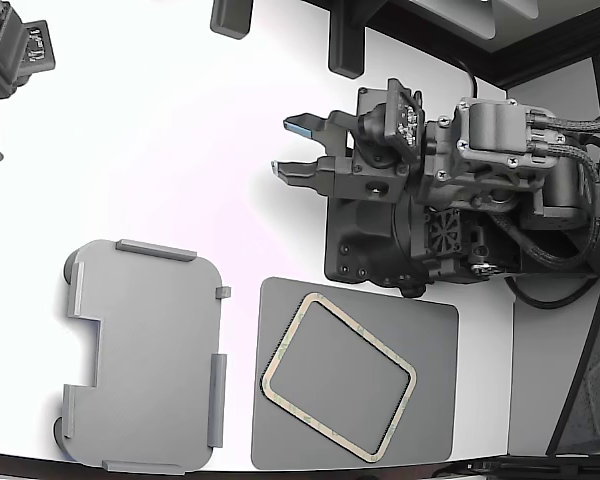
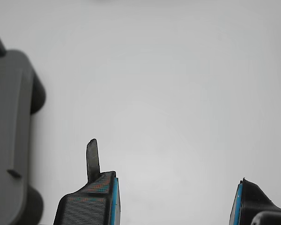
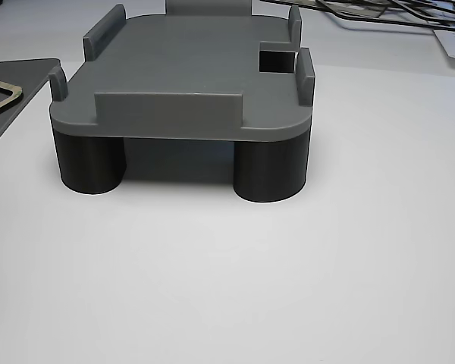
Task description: Move top rectangular frame to the holder.
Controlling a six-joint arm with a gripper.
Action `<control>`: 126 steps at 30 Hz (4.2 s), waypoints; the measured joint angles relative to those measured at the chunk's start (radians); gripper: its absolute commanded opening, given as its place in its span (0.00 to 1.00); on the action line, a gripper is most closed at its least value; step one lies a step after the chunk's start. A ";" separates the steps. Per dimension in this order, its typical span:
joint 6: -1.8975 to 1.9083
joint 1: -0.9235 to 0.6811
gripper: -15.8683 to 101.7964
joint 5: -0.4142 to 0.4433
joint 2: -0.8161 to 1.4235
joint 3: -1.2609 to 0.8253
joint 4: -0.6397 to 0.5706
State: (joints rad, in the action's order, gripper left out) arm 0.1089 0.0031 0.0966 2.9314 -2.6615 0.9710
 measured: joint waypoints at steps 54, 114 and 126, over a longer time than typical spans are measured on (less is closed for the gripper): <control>0.483 -0.607 0.97 0.272 -0.713 0.594 0.207; 1.509 -1.170 0.98 0.049 -0.874 0.466 0.465; 1.560 -1.180 0.97 0.055 -0.871 0.367 0.400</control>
State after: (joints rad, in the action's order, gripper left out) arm 1.6690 -1.1766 0.1519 2.0601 -2.2948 1.3714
